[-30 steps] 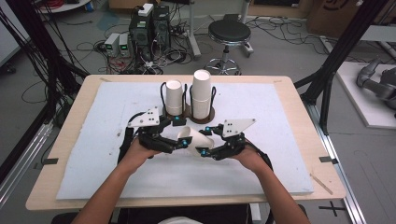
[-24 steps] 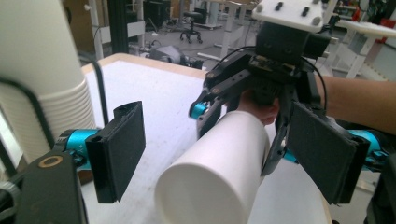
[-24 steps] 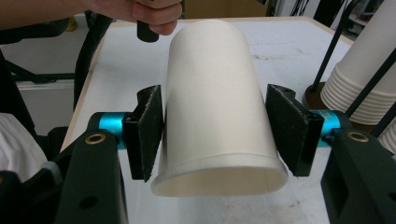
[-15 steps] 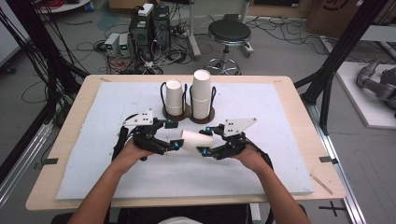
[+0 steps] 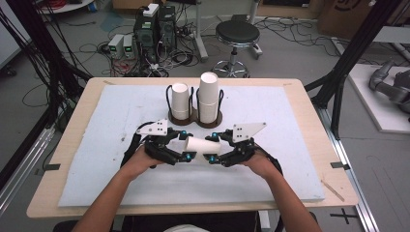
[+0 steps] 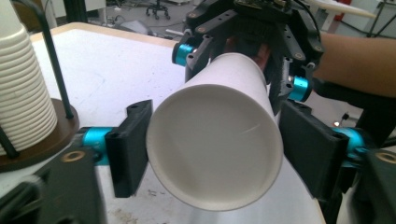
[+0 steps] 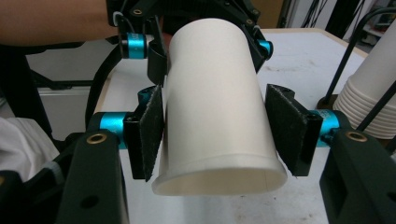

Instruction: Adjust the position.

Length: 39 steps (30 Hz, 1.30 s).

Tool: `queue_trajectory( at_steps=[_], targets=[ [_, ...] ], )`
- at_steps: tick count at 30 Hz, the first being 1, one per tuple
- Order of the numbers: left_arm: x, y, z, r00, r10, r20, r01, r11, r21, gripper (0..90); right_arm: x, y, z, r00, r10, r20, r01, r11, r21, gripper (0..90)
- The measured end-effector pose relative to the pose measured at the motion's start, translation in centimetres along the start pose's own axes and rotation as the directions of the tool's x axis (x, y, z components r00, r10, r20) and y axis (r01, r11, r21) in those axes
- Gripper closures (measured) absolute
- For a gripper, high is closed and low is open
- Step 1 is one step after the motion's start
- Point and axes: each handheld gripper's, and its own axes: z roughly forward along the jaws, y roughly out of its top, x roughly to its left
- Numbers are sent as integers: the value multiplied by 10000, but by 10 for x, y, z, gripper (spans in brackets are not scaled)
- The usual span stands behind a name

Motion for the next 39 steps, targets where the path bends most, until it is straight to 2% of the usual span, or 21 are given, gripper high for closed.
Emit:
queue_trajectory(
  at_steps=[2, 3, 5, 7, 11, 14, 17, 20, 23, 27, 31, 34, 39],
  targets=[
    [0, 0, -1, 9999, -2, 136, 5, 9999, -154, 327, 0, 0, 0, 9999, 92, -111, -92, 10000, -3, 380],
    [-1, 1, -1, 9997, 122, 193, -119, 9998, -148, 335, -1, -1, 0, 9998, 133, -156, -134, 9999, -48, 348],
    [-1, 1, 0, 9998, 132, 135, -129, 9997, -196, 343, -2, -1, -1, 9989, 461, 42, -459, 9986, -280, 308],
    [-1, 2, -2, 10000, 41, 81, -37, 9993, -381, 345, -2, 0, -4, 9973, 691, 249, -675, 9959, -601, 212],
    [1, 4, -8, 10000, -66, -32, 63, 9966, -816, 348, -3, 1, -10, 9956, 846, 407, -806, 9926, -904, 205],
    [0, 5, -10, 9999, -93, 51, 97, 9943, -1058, 349, -4, 0, -10, 9923, 1131, 507, -1076, 9891, -1001, 204],
    [-2, 7, -10, 9998, -27, 222, 57, 9905, -1377, 353, -5, -1, -7, 9871, 1576, 299, -1538, 9828, -1019, 196],
    [-5, 11, -10, 9991, 87, 405, -26, 9888, -1489, 355, -3, -1, -3, 9890, 1476, -52, -1474, 9847, -926, 196],
    [-6, 12, -8, 9989, 188, 427, -125, 9896, -1435, 356, -2, 0, -4, 9939, 1090, -190, -1103, 9897, -907, 232],
    [-4, 11, -7, 9987, -117, 497, 178, 9920, -1249, 358, -4, 1, -9, 9940, 1046, -312, -1072, 9898, -943, 302],
    [-4, 10, -5, 9997, -202, 100, 211, 9945, -1027, 320, -5, 1, -11, 9943, 950, -488, -989, 9915, -846, 381],
    [-4, 10, -6, 9999, -122, -41, 118, 9958, -911, 309, -5, 0, -12, 9952, 865, -462, -897, 9933, -732, 392],
    [-3, 10, -9, 9998, -92, -152, 77, 9952, -974, 294, -7, 0, -17, 9940, 967, -504, -1002, 9923, -725, 402]
  ],
)
